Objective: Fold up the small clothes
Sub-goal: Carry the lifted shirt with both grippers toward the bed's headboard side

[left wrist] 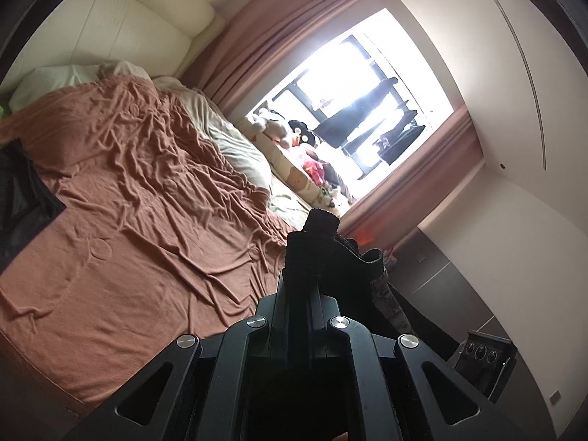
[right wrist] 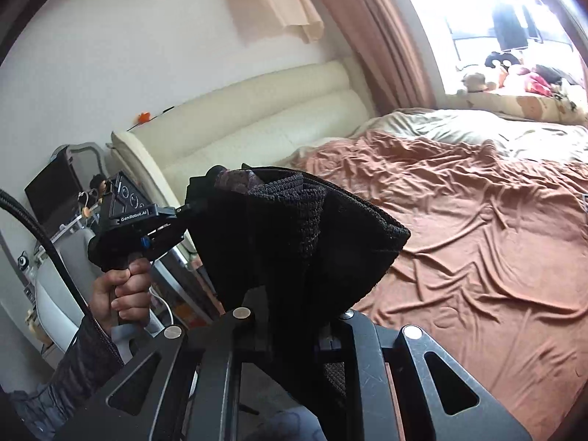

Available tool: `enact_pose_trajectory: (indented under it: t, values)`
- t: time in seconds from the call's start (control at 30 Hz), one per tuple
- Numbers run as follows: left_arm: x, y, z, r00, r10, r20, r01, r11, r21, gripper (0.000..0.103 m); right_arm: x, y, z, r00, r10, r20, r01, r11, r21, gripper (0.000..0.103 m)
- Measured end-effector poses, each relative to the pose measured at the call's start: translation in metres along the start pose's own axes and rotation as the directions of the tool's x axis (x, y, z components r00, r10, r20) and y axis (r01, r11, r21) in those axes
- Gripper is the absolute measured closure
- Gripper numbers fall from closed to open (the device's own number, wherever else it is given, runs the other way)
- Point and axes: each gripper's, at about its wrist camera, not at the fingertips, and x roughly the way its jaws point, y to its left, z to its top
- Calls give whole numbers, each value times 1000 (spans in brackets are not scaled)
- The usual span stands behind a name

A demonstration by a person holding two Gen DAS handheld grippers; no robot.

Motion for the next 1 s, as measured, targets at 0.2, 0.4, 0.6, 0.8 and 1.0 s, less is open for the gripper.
enact_pose_trajectory:
  t: [0.2,0.4,0.6,0.8,1.0]
  values:
    - [-39,29,29,996,56,66,-55,998,-13,97,49,10,16,997,72,-36,-73,996,-48,93]
    - [-72,64,56,988,108,114,-104,994,-40,97,98,22,33,990,121,-74,-127,988,-92,93]
    - [-103,97,88,973,179,149,-173,984,-48,97,151,44,49,980,172,-103,-185,974,-130,93]
    - [-138,131,125,950,243,197,-239,970,-43,97,206,72,62,968,215,-127,-234,958,-168,93]
    - [-164,168,156,918,316,241,-309,949,-69,97,263,106,72,958,241,-155,-269,943,-197,93]
